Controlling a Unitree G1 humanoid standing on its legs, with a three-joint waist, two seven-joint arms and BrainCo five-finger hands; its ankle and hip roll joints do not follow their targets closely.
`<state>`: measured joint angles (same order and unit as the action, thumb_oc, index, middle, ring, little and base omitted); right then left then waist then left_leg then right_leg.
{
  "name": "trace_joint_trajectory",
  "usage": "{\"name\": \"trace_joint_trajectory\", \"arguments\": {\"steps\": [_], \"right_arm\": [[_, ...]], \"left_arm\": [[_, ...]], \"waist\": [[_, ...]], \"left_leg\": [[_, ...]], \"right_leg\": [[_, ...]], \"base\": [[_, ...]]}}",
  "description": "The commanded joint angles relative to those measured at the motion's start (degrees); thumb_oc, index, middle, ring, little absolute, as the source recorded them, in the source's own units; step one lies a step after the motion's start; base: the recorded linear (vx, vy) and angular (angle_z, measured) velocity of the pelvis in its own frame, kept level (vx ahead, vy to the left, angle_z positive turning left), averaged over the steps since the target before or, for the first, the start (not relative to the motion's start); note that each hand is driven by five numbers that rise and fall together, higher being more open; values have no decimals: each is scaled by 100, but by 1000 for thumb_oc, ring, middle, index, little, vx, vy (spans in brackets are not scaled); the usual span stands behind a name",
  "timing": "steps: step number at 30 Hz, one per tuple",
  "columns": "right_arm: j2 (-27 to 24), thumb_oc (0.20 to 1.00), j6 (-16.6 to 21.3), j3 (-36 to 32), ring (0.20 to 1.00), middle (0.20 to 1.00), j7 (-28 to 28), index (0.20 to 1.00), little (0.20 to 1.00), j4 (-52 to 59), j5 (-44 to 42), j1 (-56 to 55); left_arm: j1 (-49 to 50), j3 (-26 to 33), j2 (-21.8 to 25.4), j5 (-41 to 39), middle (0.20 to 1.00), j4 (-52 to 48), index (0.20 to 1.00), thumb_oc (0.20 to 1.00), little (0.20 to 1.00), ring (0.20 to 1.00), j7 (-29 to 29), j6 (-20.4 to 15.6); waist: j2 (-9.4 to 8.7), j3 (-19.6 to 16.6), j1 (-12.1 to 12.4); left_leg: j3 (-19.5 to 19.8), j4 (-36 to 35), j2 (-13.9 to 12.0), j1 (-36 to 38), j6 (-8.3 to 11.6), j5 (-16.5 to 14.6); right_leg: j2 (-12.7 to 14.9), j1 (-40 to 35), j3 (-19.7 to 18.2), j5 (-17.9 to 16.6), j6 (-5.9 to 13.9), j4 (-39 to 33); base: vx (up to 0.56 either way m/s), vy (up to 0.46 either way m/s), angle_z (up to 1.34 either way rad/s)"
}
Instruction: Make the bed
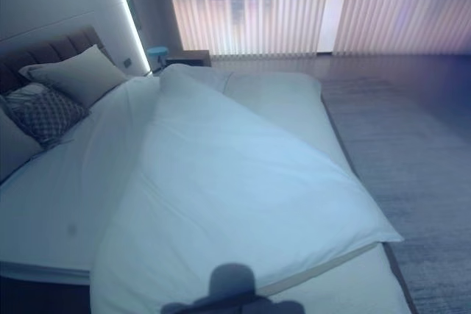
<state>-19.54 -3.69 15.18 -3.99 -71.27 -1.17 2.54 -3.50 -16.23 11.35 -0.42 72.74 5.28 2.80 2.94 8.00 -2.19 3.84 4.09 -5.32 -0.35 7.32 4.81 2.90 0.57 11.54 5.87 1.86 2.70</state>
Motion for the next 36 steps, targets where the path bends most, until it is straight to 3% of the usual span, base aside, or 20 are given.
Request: {"name": "trace_joint_trajectory", "arguments": {"steps": [1, 4, 12, 27, 33, 36], "right_arm": [[-99, 1000, 1, 48, 1000, 1000, -42, 1000, 1000, -128, -84, 0], [-75, 1000, 31, 54, 1000, 1000, -87, 1000, 1000, -124, -103, 7], [97, 1000, 44, 29, 1000, 1000, -78, 1000, 1000, -194, -133, -81], [270, 1000, 230, -442, 1000, 1000, -236, 1000, 1000, 365, -1282, 14], [317, 1000, 419, -752, 1000, 1000, -412, 1000, 1000, 1007, -2422, 240], [323, 1000, 671, -886, 1000, 1000, -641, 1000, 1000, 1356, -3461, 756]], "left_arm": [[-106, -132, 126, -93, 1000, -196, 1000, 1000, 1000, 1000, -55, -65], [-111, -153, 121, -99, 1000, -197, 1000, 1000, 1000, 1000, -15, -76], [9, -18, 141, -65, 1000, -29, 1000, 1000, 1000, 1000, -5, -72], [60, 176, 211, -72, 1000, 83, 1000, 1000, 1000, 1000, 176, -89], [-44, 130, 213, -238, 1000, -74, 1000, 1000, 1000, 1000, 318, -116], [-334, -38, 161, -517, 1000, -149, 1000, 1000, 1000, 1000, 498, -165]], "waist": [[-318, -111, -11], [-306, -95, 42], [-286, -226, 81], [-311, -198, 49], [-276, 10, 43], [-199, 307, 60]], "left_leg": [[-1007, -178, 328, 296, -305, -514], [-785, -443, 403, 0, -278, -177], [-829, -909, 473, 487, -379, -220], [-1093, -909, 487, 556, -397, -451], [-1107, -909, 489, 427, -402, -438], [-1091, -909, 493, 86, -389, -320]], "right_leg": [[102, -220, -89, -690, 326, -279], [9, -288, -156, -617, 310, -256], [-62, -517, -365, -634, 323, -449], [10, -592, -429, -768, 485, -764], [43, -438, -442, -814, 524, -758], [79, -61, -426, -893, 531, -688]], "base": [[98, -102, 54], [76, -37, 23], [105, 49, -12], [60, 48, -8], [-33, 13, -8], [-107, 20, -5]]}}
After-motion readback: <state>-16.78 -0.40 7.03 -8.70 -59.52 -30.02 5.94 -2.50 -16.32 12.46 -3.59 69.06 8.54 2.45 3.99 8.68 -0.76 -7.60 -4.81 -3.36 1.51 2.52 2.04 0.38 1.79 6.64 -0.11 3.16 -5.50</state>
